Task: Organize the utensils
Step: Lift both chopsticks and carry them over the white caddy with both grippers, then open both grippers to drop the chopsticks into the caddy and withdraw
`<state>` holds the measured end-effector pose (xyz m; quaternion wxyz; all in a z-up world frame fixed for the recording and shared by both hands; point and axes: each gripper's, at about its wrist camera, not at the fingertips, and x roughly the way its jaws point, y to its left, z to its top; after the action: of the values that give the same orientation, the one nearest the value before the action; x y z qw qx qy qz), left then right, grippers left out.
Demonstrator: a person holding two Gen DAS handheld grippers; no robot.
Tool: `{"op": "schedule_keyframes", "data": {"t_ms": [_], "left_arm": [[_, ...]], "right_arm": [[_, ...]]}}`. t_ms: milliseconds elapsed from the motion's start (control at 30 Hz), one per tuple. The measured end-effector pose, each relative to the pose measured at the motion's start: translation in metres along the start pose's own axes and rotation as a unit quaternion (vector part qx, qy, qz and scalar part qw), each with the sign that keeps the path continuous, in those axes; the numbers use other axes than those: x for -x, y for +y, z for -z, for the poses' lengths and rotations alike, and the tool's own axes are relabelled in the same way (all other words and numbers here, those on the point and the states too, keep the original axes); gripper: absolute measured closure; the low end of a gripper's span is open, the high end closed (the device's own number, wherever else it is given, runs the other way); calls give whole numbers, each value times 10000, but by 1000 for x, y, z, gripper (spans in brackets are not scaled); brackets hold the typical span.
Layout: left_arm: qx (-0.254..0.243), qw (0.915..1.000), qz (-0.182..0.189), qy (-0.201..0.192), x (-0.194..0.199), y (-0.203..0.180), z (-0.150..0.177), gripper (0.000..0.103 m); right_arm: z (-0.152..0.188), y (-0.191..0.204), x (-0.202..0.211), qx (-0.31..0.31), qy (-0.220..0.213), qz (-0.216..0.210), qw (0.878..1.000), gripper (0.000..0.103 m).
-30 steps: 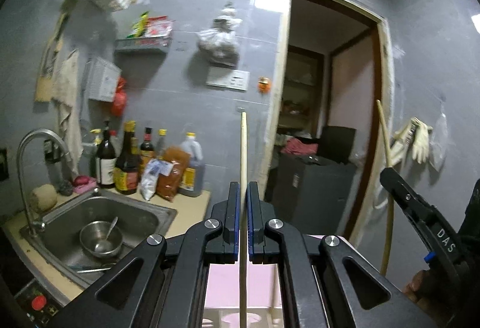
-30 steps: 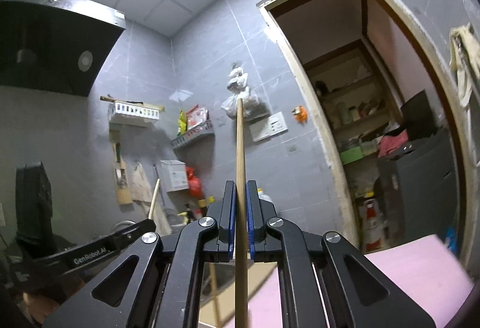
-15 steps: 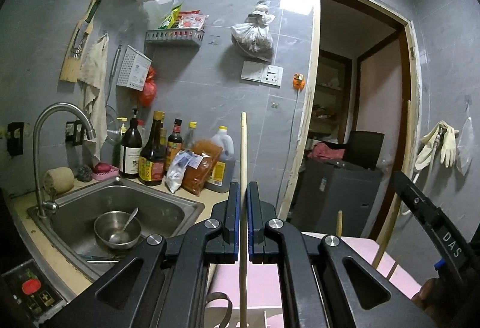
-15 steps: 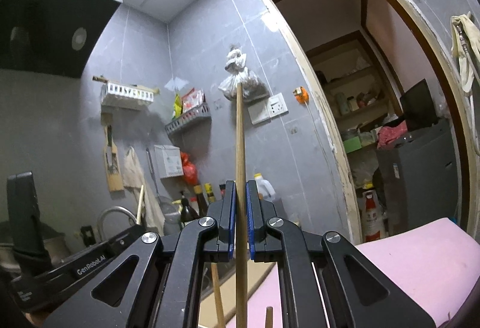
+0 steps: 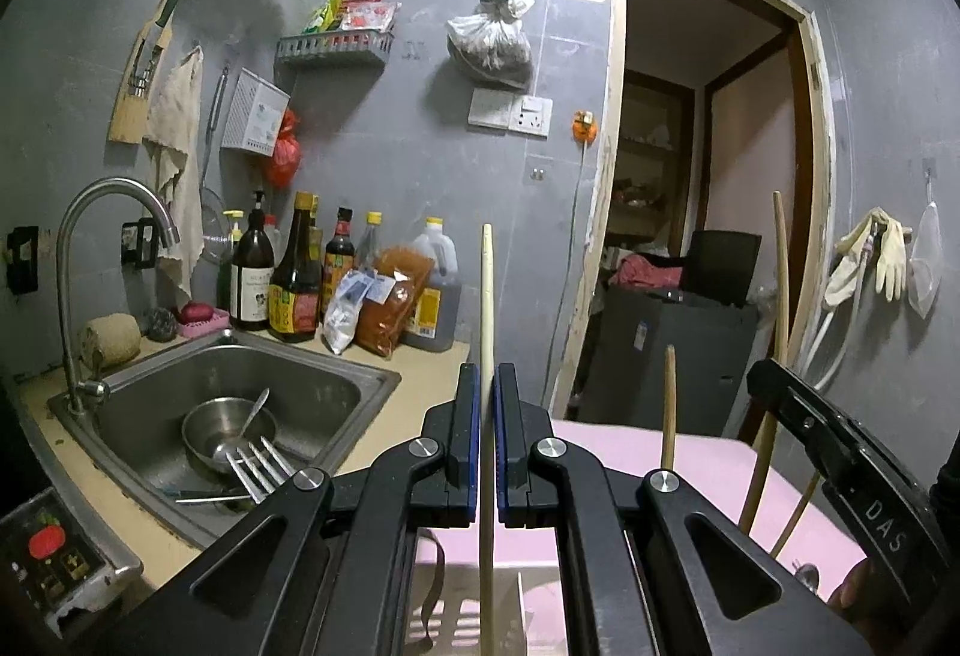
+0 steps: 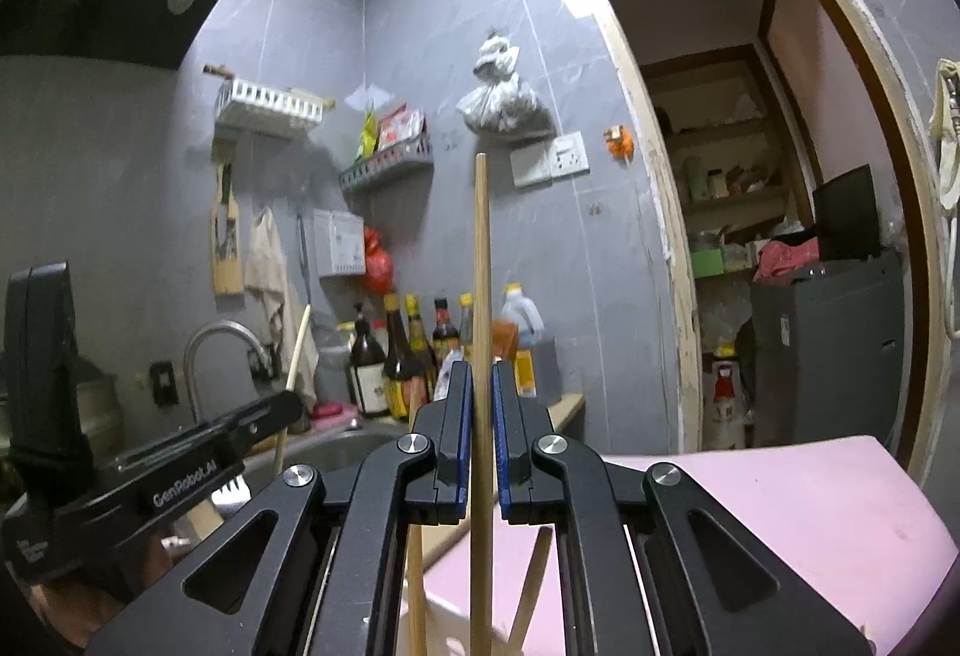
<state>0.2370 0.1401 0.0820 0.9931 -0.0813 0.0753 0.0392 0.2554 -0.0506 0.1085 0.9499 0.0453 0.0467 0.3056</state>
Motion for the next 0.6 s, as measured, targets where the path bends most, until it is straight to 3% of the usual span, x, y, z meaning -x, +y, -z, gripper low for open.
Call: {"op": "schedule_keyframes", "data": {"t_ms": [467,600], "left_arm": [[66,9977,206,645,8,-9,16,99],[105,9976,280,626,13,-13,13,93]], "right_arm": [[1,0,14,96,408,-75,9991,96],[-1,-3,21,132,332,-147,9993,86]]}}
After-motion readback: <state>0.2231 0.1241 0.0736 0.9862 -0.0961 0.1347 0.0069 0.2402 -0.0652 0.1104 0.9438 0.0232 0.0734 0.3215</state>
